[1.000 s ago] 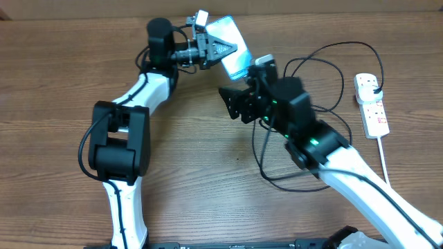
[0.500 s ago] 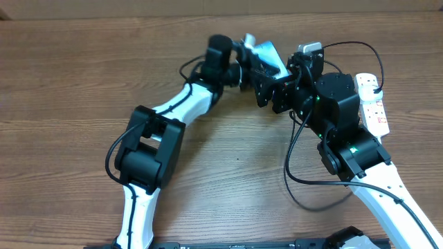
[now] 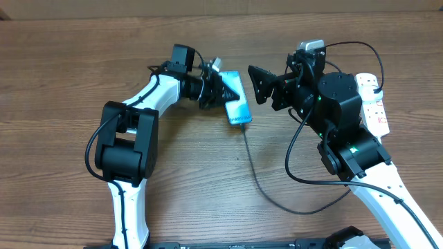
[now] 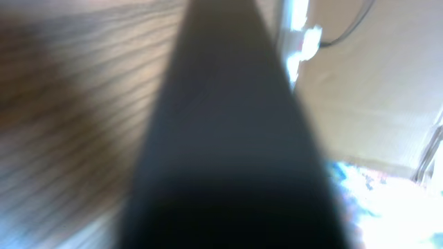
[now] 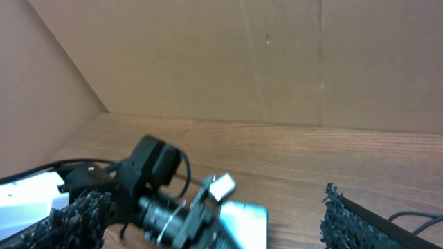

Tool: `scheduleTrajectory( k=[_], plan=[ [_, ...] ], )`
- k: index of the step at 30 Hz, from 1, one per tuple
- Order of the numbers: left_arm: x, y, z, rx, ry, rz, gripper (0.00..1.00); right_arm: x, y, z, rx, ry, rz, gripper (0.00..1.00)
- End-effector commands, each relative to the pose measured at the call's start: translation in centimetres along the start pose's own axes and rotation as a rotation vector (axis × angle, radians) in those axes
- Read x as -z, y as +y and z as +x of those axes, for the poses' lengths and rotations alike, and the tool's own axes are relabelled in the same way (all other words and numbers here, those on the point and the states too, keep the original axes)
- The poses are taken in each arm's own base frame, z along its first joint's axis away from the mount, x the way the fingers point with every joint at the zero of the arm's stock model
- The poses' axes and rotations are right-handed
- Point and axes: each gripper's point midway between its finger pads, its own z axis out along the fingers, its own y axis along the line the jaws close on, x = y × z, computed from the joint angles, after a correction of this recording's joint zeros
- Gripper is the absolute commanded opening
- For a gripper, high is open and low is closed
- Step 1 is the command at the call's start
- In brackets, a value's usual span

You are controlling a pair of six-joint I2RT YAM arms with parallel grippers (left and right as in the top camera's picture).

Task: Plug charger to phone and switch on socket
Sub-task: 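Lower the phone flat onto the table with the left gripper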

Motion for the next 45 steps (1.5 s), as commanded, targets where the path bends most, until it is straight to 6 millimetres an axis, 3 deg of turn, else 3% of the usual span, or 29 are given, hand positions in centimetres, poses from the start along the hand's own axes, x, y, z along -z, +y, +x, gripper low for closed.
scheduleTrajectory(
  k=[1, 9, 17, 21, 26, 36, 45],
  plan=[
    [-0.2, 1.9, 0.8, -0.123, 0.013, -0.141, 0.04, 0.4, 0.4, -1.6, -0.004, -0.046, -0.007, 1.00],
    [0.0, 2.9, 2.1, -0.244, 0.065, -0.186, 0.04, -0.3, 0.1, -0.9, -0.055, -0.023, -0.004, 1.00],
    [-0.1, 3.2, 1.5, -0.262, 0.049, -0.203, 0.05, -0.5, 0.1, -0.7, -0.055, -0.019, -0.002, 1.00],
    [-0.5, 3.7, 1.2, -0.239, 0.042, -0.194, 0.05, -0.5, 0.1, -0.7, -0.055, -0.018, -0.003, 1.00],
    [-1.4, 5.6, 1.9, -0.169, 0.077, -0.194, 0.04, -0.5, 0.0, -0.7, -0.055, -0.017, -0.002, 1.00],
    [-1.4, 6.1, 2.1, -0.166, 0.086, -0.209, 0.13, -0.5, 0.0, -0.7, -0.062, -0.017, -0.002, 1.00],
    [-2.0, 7.5, 2.6, -0.208, 0.114, -0.203, 0.12, -0.5, 0.0, -0.7, -0.081, -0.017, -0.002, 1.00]
  ],
)
